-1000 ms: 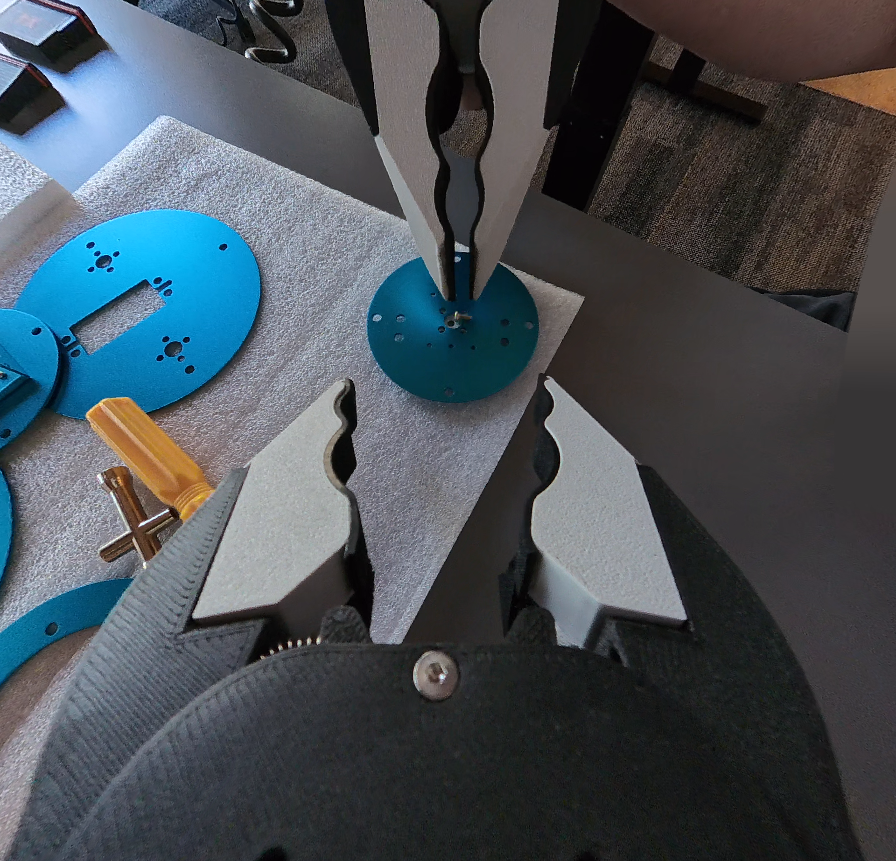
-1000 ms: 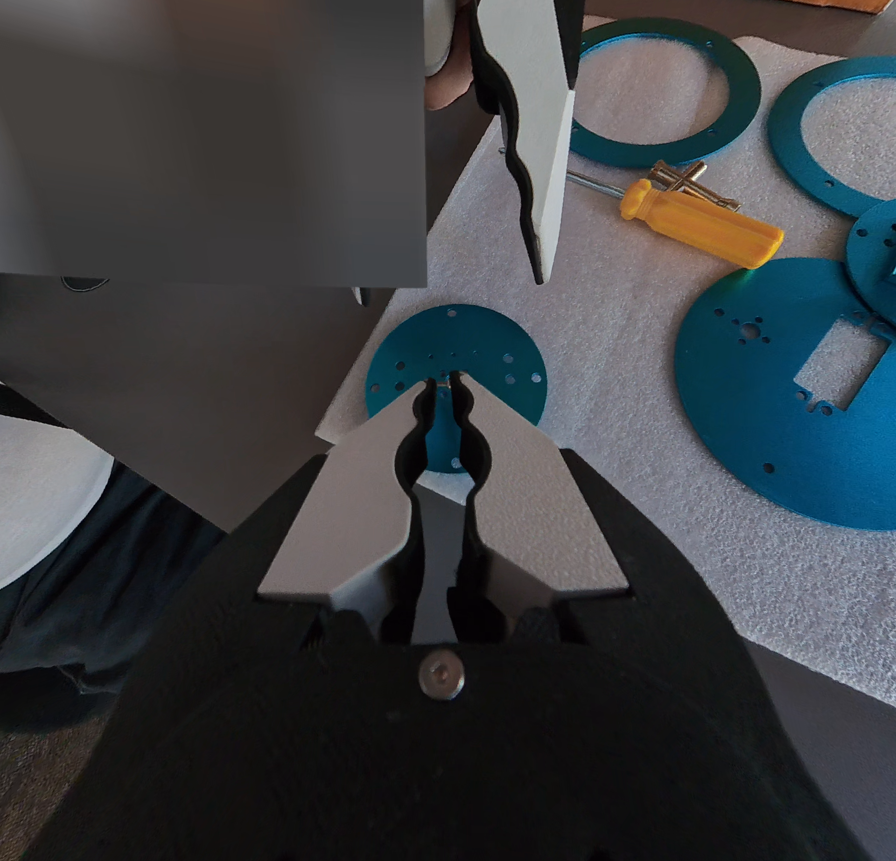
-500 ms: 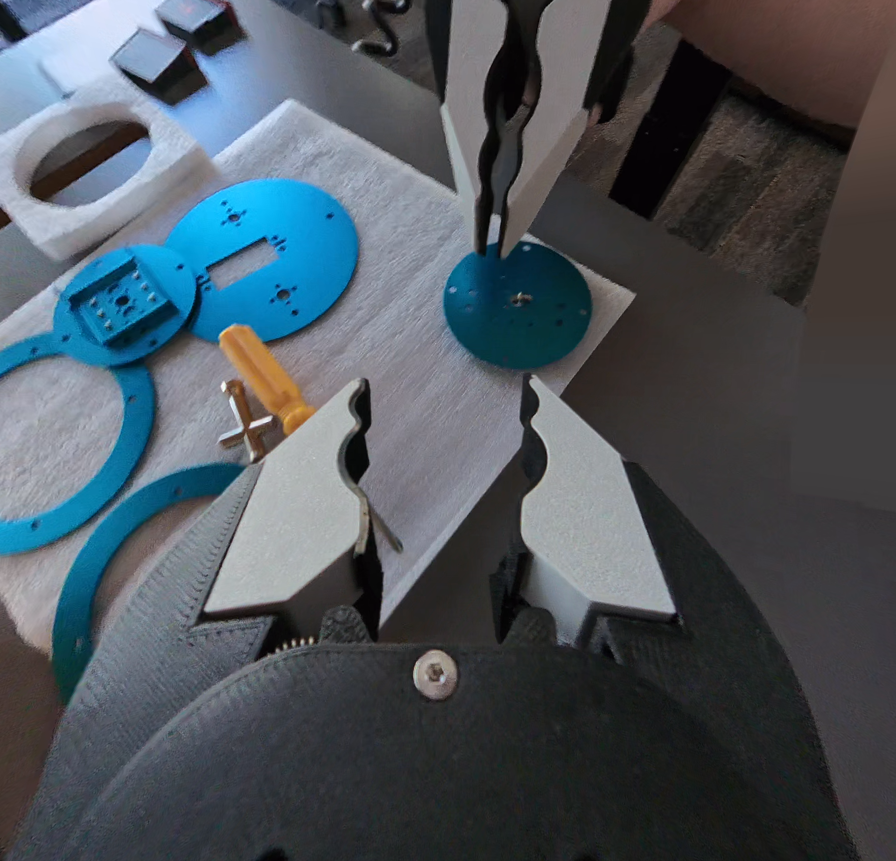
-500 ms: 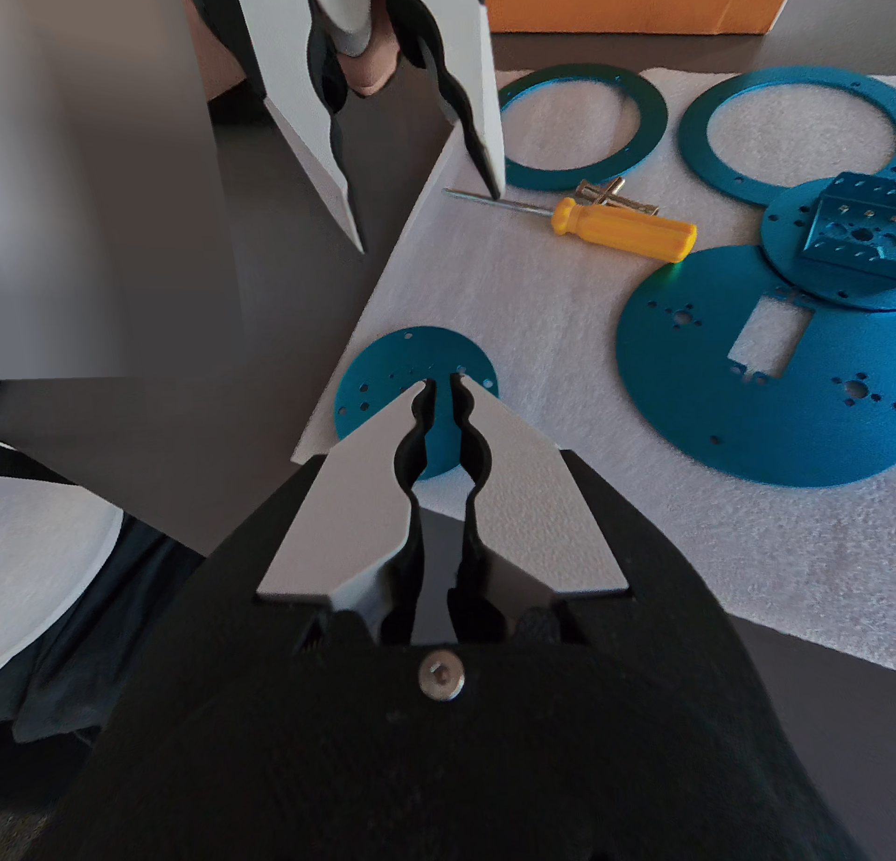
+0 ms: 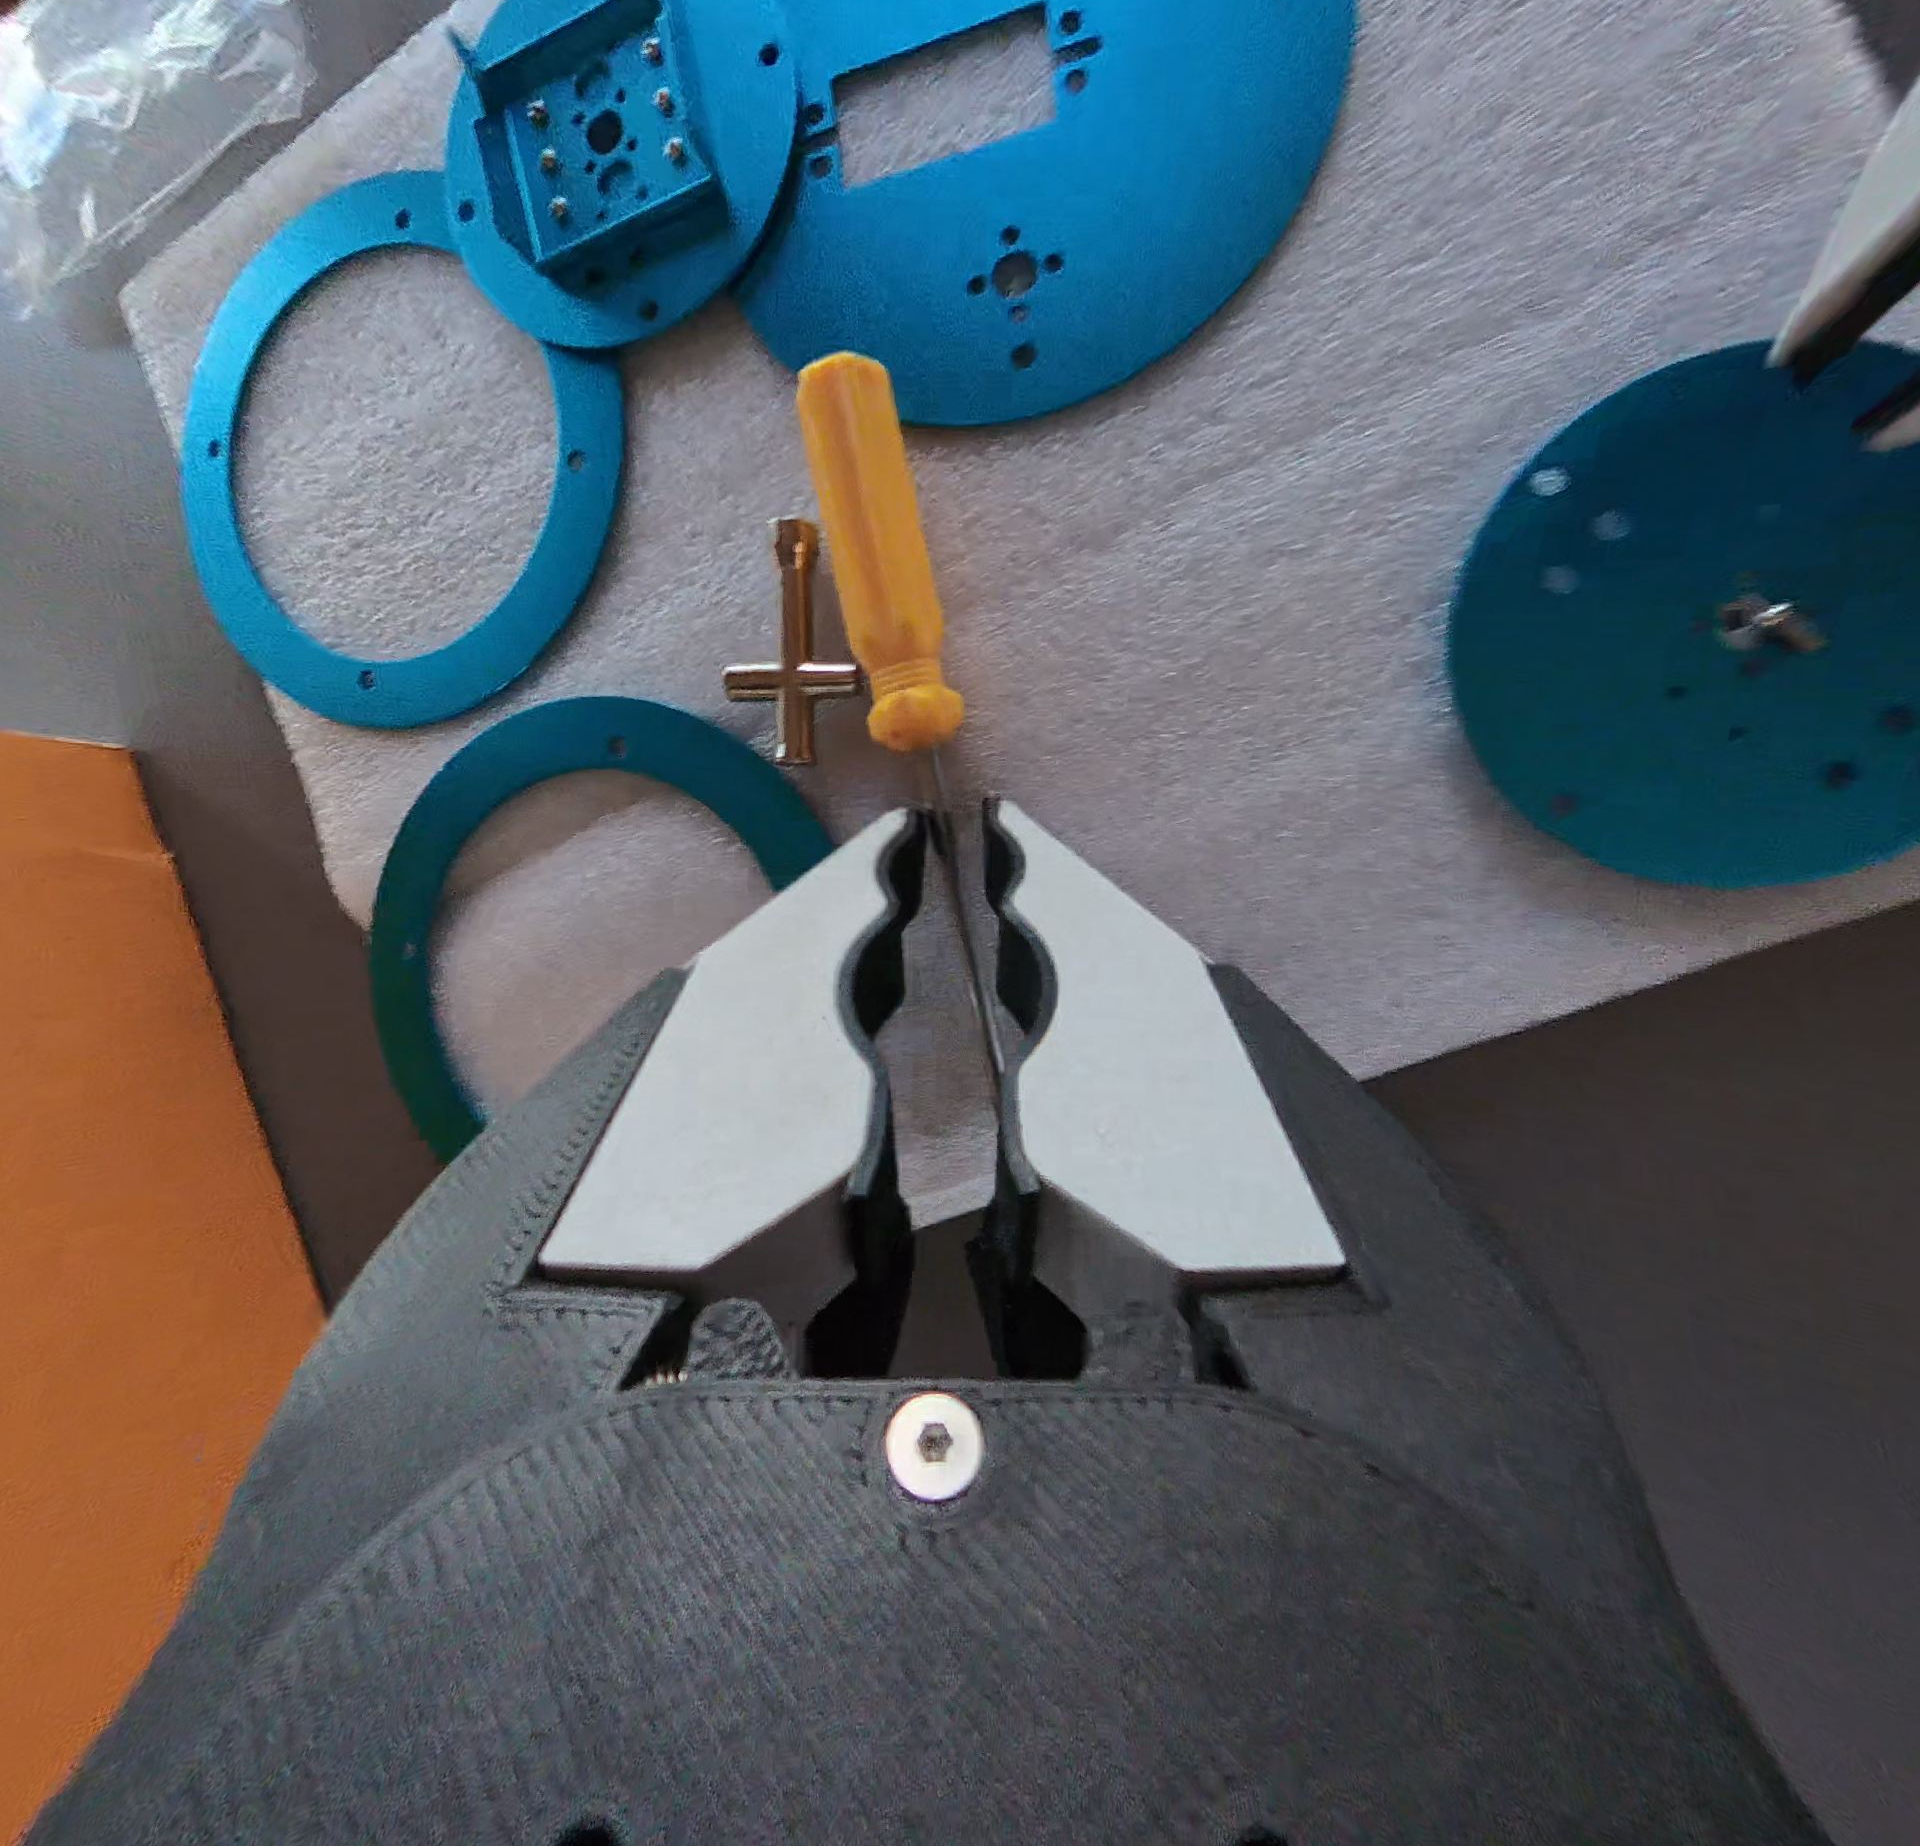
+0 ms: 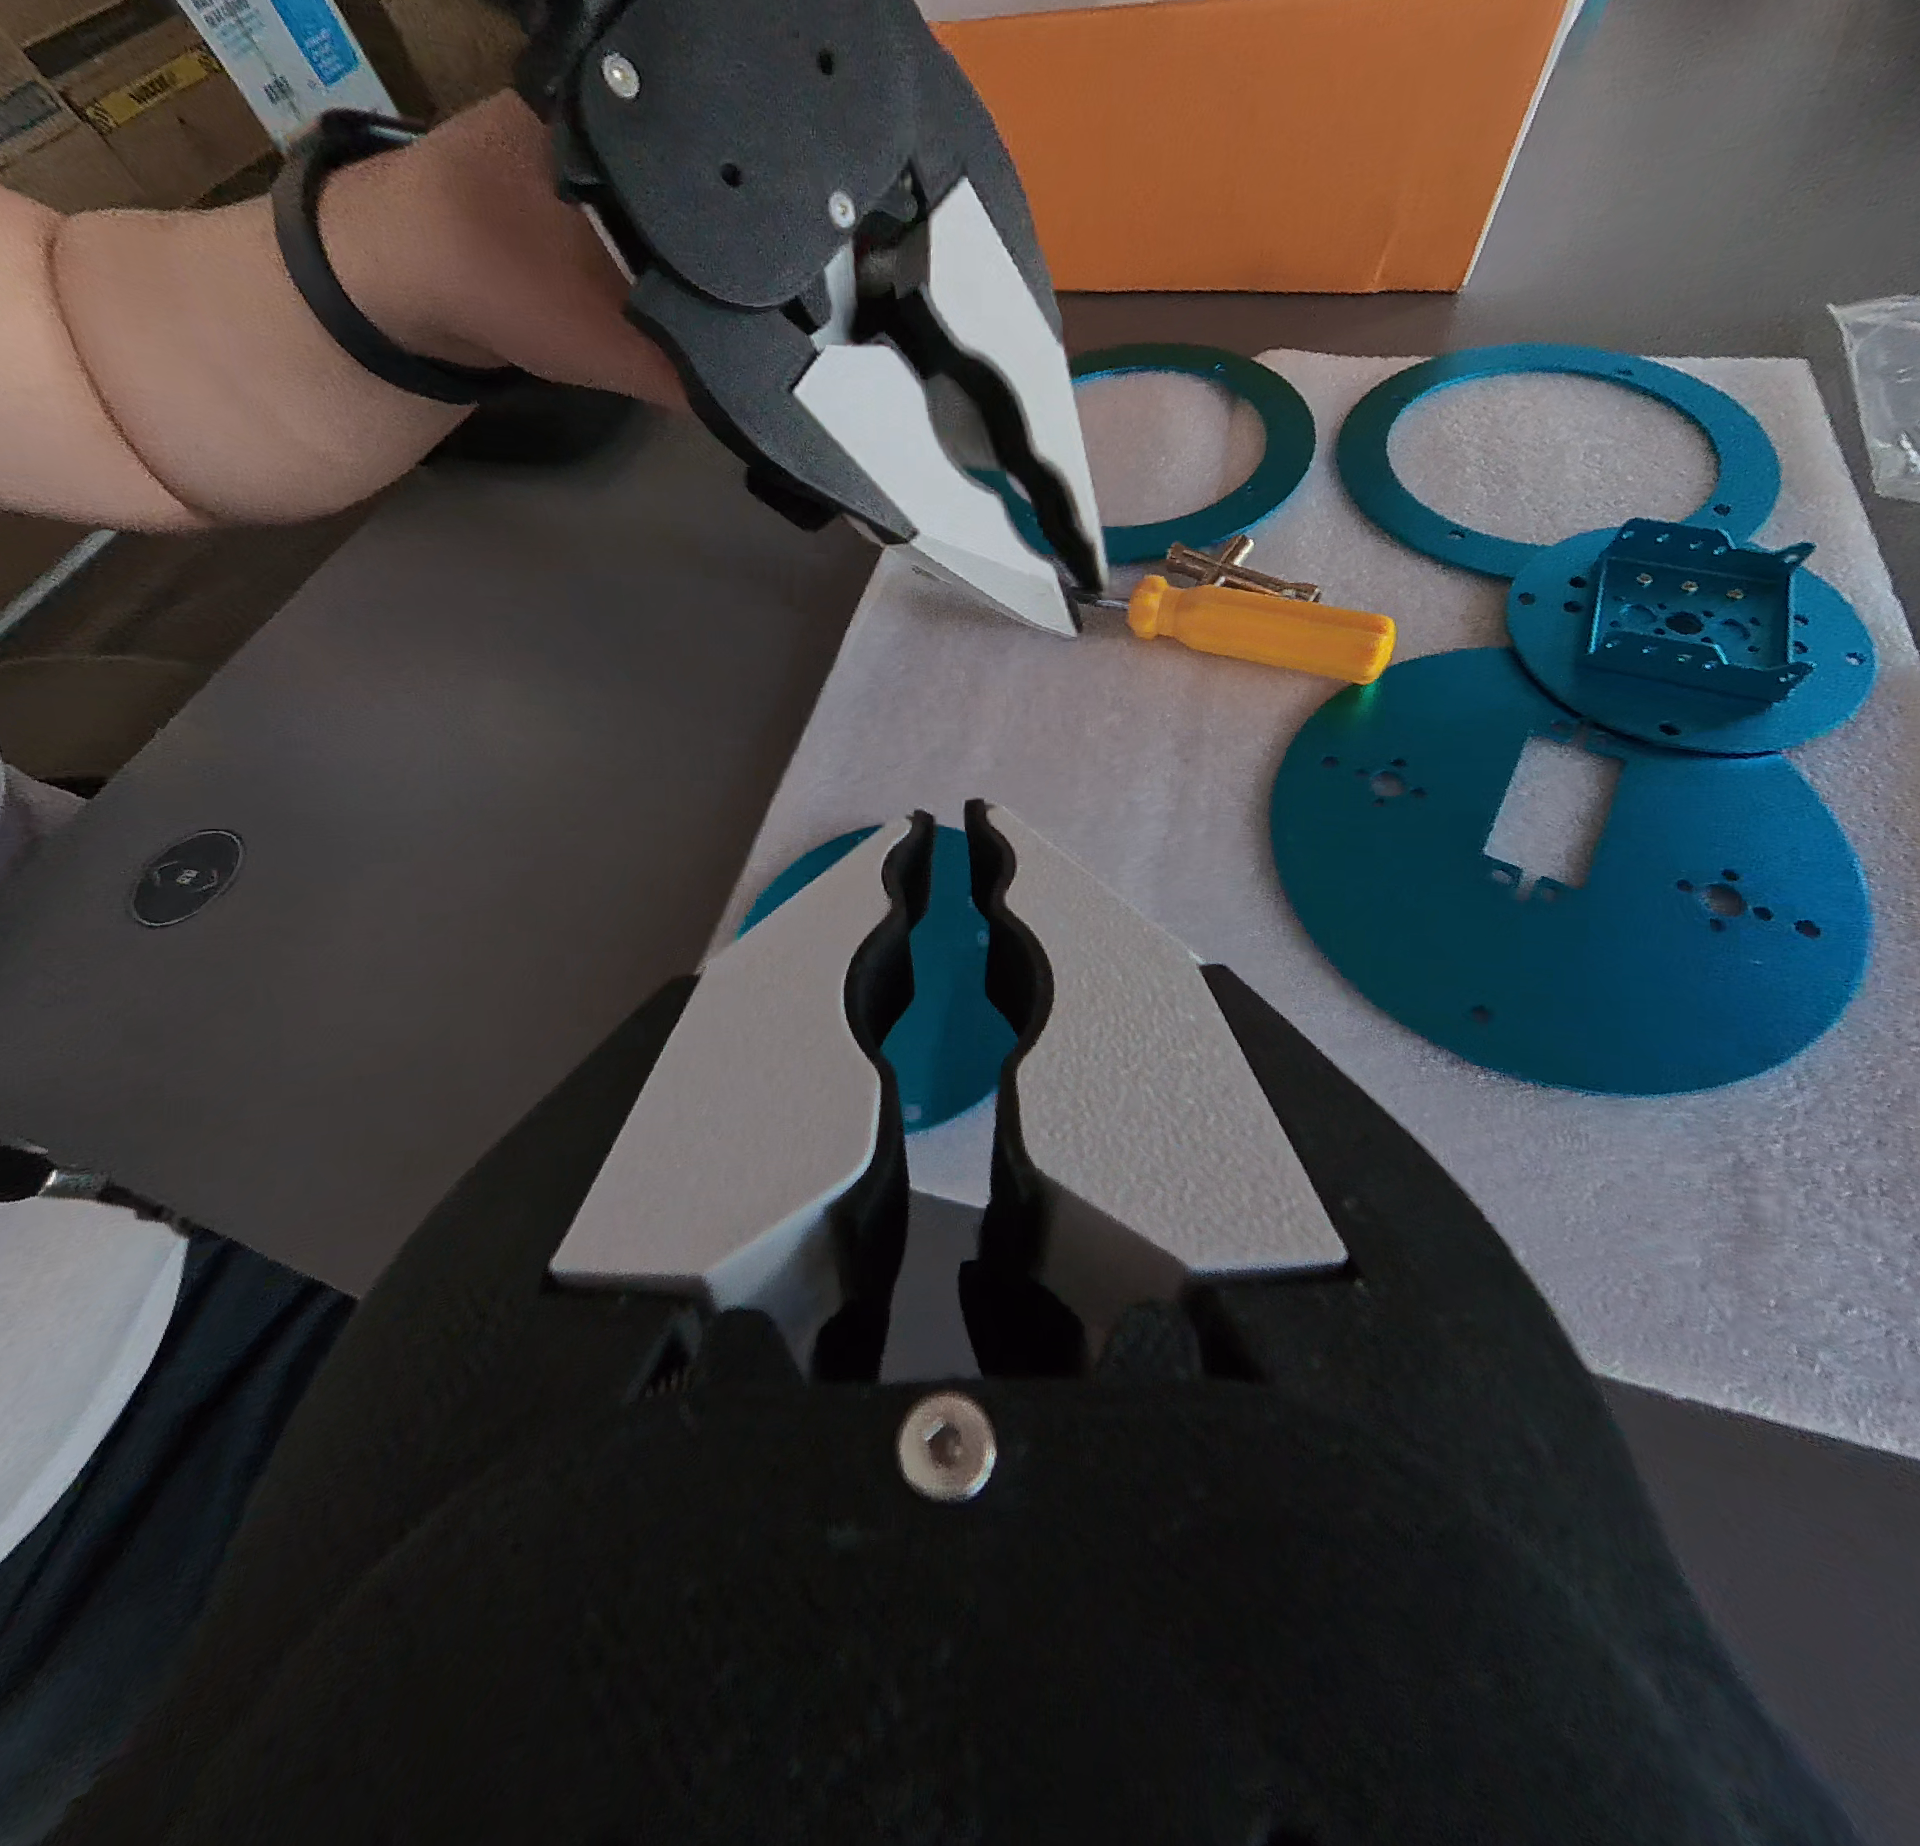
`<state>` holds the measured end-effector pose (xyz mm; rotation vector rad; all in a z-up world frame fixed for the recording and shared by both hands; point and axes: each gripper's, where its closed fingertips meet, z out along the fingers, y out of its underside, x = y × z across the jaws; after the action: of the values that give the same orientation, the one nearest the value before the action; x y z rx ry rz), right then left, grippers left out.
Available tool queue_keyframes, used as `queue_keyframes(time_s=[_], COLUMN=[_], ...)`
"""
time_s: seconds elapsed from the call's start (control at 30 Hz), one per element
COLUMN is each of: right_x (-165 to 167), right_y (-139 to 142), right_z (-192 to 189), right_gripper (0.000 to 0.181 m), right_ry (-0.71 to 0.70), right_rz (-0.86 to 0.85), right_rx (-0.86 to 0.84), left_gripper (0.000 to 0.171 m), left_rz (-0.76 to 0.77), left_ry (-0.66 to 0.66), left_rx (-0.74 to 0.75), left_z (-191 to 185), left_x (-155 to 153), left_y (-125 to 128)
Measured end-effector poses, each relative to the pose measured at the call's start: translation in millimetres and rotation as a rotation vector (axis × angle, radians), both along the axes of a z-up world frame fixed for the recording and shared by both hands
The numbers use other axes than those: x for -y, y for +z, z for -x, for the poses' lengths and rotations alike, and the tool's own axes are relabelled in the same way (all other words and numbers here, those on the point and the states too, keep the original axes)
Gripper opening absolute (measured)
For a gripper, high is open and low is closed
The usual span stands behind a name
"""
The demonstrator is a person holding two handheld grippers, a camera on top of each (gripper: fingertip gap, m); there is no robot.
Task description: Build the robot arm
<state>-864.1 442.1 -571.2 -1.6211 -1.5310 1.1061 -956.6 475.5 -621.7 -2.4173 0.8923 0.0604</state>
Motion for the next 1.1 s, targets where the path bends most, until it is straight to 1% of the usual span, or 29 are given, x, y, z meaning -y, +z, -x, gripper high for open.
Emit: queue_keyframes(time_s=[0.07, 0.17, 0.2, 0.27, 0.33, 0.4, 0.47, 0.5, 0.57, 0.6, 0.7, 0.77, 0.8, 0.87, 0.93, 1.03, 1.07, 1.1], right_x=[6, 7, 4, -1, -2, 1, 8, 10, 14, 16, 18, 23, 27, 32, 32, 26, 23, 14], right_y=[5, 5, 5, 5, 5, 11, 22, 27, 42, 54, 85, 103, 104, 99, 96, 98, 96, 93], right_z=[-5, -7, -7, -3, 1, 4, 5, 5, 4, 3, -5, -11, -13, -14, -18, -27, -29, -31], right_gripper=[0.005, 0.005, 0.005, 0.005, 0.005, 0.005, 0.006, 0.008, 0.023, 0.033, 0.052, 0.048, 0.046, 0.027, 0.017, 0.017, 0.017, 0.016], right_ry=[-0.021, -0.064, -0.097, -0.169, -0.226, -0.264, -0.279, -0.293, -0.306, -0.297, -0.256, -0.215, -0.203, -0.206, -0.220, -0.210, -0.194, -0.199], right_rz=[0.000, 0.022, 0.038, 0.131, 0.258, 0.369, 0.425, 0.444, 0.482, 0.503, 0.628, 0.666, 0.672, 0.650, 0.622, 0.646, 0.660, 0.671], right_rx=[-0.025, -0.041, -0.046, -0.074, -0.103, -0.148, -0.207, -0.233, -0.308, -0.369, -0.539, -0.631, -0.634, -0.597, -0.598, -0.616, -0.594, -0.576], left_gripper=[0.003, 0.002, 0.002, 0.002, 0.002, 0.002, 0.002, 0.002, 0.002, 0.002, 0.002, 0.002, 0.002, 0.002, 0.002, 0.002, 0.003, 0.016], left_rz=[-0.003, -0.033, -0.050, -0.067, -0.049, -0.057, -0.081, -0.102, -0.134, -0.146, -0.149, -0.131, -0.128, -0.110, -0.094, -0.099, -0.103, -0.092], left_ry=[0.035, 0.045, 0.035, 0.037, 0.047, 0.064, 0.048, 0.014, -0.089, -0.141, -0.232, -0.269, -0.284, -0.300, -0.312, -0.312, -0.308, -0.304], left_rx=[-0.008, -0.004, 0.004, 0.064, 0.174, 0.320, 0.501, 0.606, 0.785, 0.832, 0.881, 0.898, 0.904, 0.921, 0.949, 1.007, 1.014, 1.017], left_z=[2, 3, 2, -3, -9, -15, -25, -33, -54, -62, -80, -89, -94, -102, -111, -117, -116, -112], left_x=[-1, -4, -5, -2, 6, 14, 25, 33, 54, 64, 86, 94, 96, 98, 98, 92, 89, 87], left_y=[-1, 0, 2, 8, 15, 29, 51, 66, 94, 104, 114, 114, 114, 113, 113, 116, 116, 114])
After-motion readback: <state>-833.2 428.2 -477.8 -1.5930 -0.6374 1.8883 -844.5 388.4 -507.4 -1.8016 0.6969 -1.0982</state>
